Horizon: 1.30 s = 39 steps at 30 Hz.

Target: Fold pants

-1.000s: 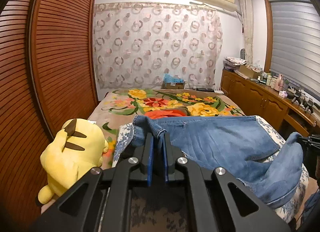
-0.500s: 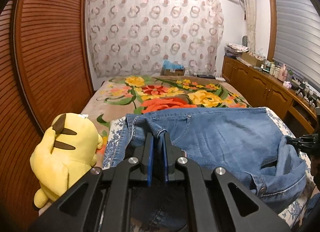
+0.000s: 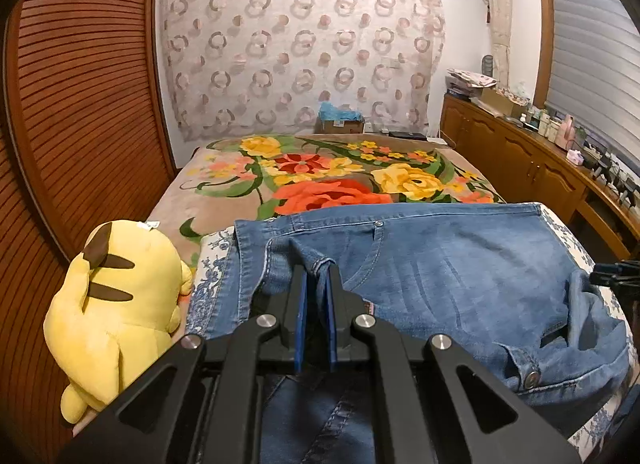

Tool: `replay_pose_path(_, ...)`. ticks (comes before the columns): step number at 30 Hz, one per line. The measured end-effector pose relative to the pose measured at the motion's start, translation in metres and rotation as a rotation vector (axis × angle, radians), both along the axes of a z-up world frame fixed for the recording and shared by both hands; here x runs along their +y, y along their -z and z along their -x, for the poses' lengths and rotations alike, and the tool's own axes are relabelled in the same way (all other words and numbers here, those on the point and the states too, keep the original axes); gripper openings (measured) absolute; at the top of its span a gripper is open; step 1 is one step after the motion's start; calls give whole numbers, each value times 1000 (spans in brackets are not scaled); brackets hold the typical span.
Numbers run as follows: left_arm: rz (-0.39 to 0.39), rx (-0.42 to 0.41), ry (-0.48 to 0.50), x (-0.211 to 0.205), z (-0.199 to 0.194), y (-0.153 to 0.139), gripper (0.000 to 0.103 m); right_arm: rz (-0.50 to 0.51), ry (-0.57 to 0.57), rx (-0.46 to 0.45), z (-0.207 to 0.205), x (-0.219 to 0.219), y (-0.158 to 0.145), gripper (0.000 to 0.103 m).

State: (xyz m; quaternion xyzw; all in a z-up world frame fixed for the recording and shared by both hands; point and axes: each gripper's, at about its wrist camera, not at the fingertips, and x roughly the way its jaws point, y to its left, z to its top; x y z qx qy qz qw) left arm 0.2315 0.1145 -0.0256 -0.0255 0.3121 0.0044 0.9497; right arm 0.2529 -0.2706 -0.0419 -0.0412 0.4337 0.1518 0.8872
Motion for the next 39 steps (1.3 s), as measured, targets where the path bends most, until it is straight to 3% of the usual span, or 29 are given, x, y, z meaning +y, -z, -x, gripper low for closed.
replay_pose_path(7, -4, 3, 3, -1, -2, 0, 5, -9, 23, 7, 38, -22, -13, 46)
replay_pose_path(15, 5, 19, 2, -3, -7, 6, 5, -40, 10, 86, 59, -20, 19, 46)
replay_pose_path(21, 15, 26, 0, -2, -9, 10, 5, -66, 3, 96, 58, -15, 32, 46)
replay_pose_path(23, 17, 22, 3, -3, -8, 9, 5, -63, -1, 95, 56, -14, 32, 41)
replay_pose_path(24, 15, 24, 6, -2, -11, 9, 5, -64, -9, 101, 55, -13, 32, 27)
replay_pose_path(27, 17, 2, 6, 0, -13, 3, 5, -81, -33, 99, 56, -11, 29, 15)
replay_pose_path(30, 23, -24, -5, 4, -14, -6, 5, -98, -32, 62, 59, -15, 16, 13)
replay_pose_path(39, 49, -88, -52, 27, -37, -29, 5, -84, 11, -166, 42, -36, -69, 12)
